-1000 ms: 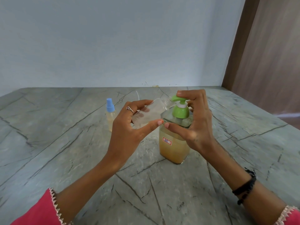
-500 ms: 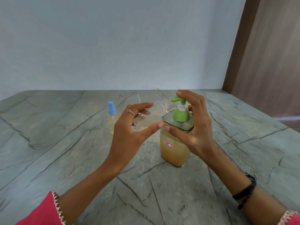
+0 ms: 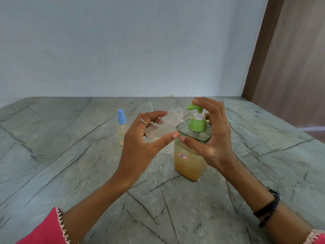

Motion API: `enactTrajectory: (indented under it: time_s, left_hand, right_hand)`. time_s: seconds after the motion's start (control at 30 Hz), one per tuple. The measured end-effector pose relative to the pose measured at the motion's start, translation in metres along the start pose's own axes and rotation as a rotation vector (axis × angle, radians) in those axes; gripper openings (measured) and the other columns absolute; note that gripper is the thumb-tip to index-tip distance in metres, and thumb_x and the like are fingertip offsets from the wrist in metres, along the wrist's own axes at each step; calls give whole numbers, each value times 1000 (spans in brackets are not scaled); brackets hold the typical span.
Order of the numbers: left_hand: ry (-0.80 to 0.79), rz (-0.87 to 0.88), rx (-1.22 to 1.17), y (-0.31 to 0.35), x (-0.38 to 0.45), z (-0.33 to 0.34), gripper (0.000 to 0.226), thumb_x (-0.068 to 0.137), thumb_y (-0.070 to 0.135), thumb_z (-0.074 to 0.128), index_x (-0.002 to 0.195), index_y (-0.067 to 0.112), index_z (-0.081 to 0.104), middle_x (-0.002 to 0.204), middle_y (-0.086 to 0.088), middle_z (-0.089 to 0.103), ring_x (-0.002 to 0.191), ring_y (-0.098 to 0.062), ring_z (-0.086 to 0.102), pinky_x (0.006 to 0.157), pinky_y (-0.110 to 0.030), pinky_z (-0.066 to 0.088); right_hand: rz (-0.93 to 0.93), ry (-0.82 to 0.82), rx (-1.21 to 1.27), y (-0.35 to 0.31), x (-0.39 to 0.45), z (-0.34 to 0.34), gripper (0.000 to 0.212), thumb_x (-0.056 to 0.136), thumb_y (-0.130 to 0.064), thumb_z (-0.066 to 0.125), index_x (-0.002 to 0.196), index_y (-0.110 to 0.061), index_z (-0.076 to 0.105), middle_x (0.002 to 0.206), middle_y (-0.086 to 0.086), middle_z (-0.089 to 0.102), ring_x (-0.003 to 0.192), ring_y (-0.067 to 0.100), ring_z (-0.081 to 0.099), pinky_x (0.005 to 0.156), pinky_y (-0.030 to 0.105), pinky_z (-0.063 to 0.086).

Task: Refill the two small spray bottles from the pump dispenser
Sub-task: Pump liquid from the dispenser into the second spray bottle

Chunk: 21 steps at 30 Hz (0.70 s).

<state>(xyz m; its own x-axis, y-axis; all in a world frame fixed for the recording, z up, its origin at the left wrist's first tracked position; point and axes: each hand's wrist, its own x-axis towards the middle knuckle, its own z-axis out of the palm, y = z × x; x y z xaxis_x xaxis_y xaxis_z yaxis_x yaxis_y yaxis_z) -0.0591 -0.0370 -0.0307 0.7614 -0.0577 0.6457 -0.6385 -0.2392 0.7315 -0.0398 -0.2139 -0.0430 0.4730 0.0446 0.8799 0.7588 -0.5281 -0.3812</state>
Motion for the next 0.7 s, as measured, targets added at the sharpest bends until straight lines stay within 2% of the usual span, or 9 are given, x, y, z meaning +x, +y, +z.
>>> enactTrajectory:
  time_s: [0.3, 0.7]
  left_hand:
    - [7, 5, 2, -2, 0, 0, 43, 67, 36, 77, 105, 37, 57, 107, 5, 62, 97, 2, 59, 79, -6, 43]
    - [-5, 3, 1, -4, -1, 0, 43, 68, 37, 75, 107, 37, 56, 104, 7, 63, 98, 0, 60, 81, -8, 46]
  right_hand:
    - [1, -3, -3, -1, 0, 0, 68, 67, -36, 72, 127, -23, 43, 128, -4, 44, 114, -8, 46, 80, 5, 40]
    - [-12, 9, -9, 0, 0, 0, 68, 66, -36, 73, 126, -20, 45, 126, -4, 44, 114, -8, 46, 81, 5, 40]
